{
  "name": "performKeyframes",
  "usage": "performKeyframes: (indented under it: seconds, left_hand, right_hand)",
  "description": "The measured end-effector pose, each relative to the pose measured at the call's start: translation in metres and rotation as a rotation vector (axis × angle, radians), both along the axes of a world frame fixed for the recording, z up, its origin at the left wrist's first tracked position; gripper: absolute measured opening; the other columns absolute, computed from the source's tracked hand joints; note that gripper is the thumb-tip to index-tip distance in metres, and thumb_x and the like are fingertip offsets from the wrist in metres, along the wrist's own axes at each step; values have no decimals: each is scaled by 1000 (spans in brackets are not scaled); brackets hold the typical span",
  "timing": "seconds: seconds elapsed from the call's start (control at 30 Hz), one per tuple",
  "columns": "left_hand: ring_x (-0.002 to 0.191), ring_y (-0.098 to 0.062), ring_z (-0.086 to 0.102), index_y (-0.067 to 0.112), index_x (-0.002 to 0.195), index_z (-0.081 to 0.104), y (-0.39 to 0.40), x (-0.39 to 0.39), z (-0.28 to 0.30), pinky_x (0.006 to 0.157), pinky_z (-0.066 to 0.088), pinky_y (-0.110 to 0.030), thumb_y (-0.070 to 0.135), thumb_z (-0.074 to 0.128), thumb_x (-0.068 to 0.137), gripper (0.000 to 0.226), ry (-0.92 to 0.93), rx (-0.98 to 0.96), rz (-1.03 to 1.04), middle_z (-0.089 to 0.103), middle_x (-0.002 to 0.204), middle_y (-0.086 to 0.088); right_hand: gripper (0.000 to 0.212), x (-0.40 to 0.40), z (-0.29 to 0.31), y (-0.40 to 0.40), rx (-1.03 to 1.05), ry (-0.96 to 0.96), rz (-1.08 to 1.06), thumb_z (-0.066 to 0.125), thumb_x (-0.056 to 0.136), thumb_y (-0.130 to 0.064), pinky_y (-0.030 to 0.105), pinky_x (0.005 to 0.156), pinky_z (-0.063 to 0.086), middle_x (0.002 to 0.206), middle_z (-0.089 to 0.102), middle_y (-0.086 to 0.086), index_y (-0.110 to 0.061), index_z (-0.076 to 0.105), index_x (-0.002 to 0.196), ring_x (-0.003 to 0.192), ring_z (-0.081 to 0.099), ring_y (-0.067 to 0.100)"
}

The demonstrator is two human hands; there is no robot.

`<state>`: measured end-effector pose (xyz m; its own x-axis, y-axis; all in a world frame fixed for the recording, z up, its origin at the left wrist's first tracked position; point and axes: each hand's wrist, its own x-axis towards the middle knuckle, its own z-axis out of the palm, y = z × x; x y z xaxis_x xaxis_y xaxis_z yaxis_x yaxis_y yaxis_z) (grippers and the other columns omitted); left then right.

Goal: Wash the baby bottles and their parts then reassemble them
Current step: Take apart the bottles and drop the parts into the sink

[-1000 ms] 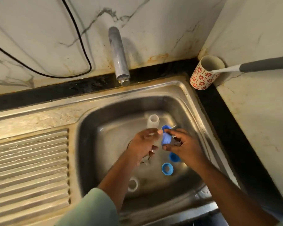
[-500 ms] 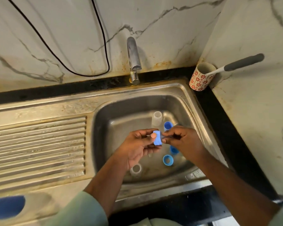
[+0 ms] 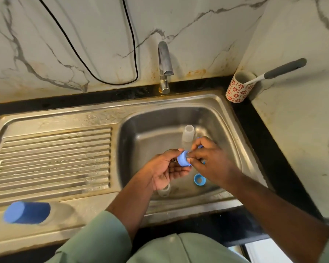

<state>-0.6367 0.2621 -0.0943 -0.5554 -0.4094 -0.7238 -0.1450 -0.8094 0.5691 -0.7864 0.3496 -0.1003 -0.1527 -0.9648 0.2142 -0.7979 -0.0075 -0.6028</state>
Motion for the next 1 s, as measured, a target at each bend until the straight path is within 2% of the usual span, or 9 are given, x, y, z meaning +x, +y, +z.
performKeyframes:
  seconds: [0.1,0.23,0.33,0.5,0.63,0.77,0.87,0.93,1.0]
  left_hand:
    - [60,-21,71,-2,112,68,-1,4,-1,55,60,-27,24,64,94,32,7,-5,-19,73,78,-17]
    - [63,-22,72,0,99,71,-5,7,0,55,59,-27,28,65,93,29,11,-6,-23,73,80,-20]
    - [66,-22,73,0,101,71,-7,5,4,56,60,-28,29,63,95,31,51,-6,0,74,84,-20]
    - [68,-22,74,-4,108,70,-13,5,5,58,61,-28,27,62,96,34,97,-27,12,73,88,-23]
    - [71,-23,74,-3,108,70,-10,1,1,69,63,-32,24,66,93,32,78,-63,-18,73,91,-23]
    - [72,-23,74,-3,109,69,-15,-1,-1,70,62,-31,26,64,93,33,89,-48,-32,73,92,-24]
    - [73,-23,74,-2,107,70,-17,-1,-3,67,62,-29,30,65,90,36,89,-33,-56,73,93,-23]
    - [73,-22,74,-1,107,70,-18,-2,-5,67,62,-28,34,67,84,42,101,-20,-39,73,93,-22]
    - [72,-20,74,-1,110,69,-19,-4,-5,64,62,-27,35,68,80,47,115,-11,-33,73,91,-21]
  right_hand:
    - [10,2,0,5,96,-5,135,67,84,-14,23,76,49,104,53,-6,-8,74,79,81,59,9]
    - [18,-1,10,-5,133,81,252,61,85,-17,23,73,46,105,56,1,-4,74,84,83,57,9]
    - [4,-5,23,-17,195,-174,40,74,80,-7,19,74,46,90,60,-5,-7,78,83,77,59,6]
    - [20,6,23,-23,168,-422,-210,80,73,-4,7,63,42,86,62,4,-20,72,81,69,56,1]
    - [45,0,17,-27,171,-484,-281,79,68,0,16,58,40,95,52,9,-17,48,95,70,46,13]
    - [50,-13,11,-28,291,-575,-286,84,66,-12,24,70,49,98,58,-1,-32,57,104,84,57,9]
    - [29,-16,8,-32,368,-688,-212,80,72,-6,20,50,44,82,62,2,-17,66,95,56,53,3]
    - [16,-16,5,-36,330,-678,-208,77,75,-3,21,46,40,64,58,1,-10,64,79,45,46,3]
    - [20,-12,0,-37,267,-593,-238,74,75,-4,17,48,37,57,51,-4,-13,57,69,46,42,2]
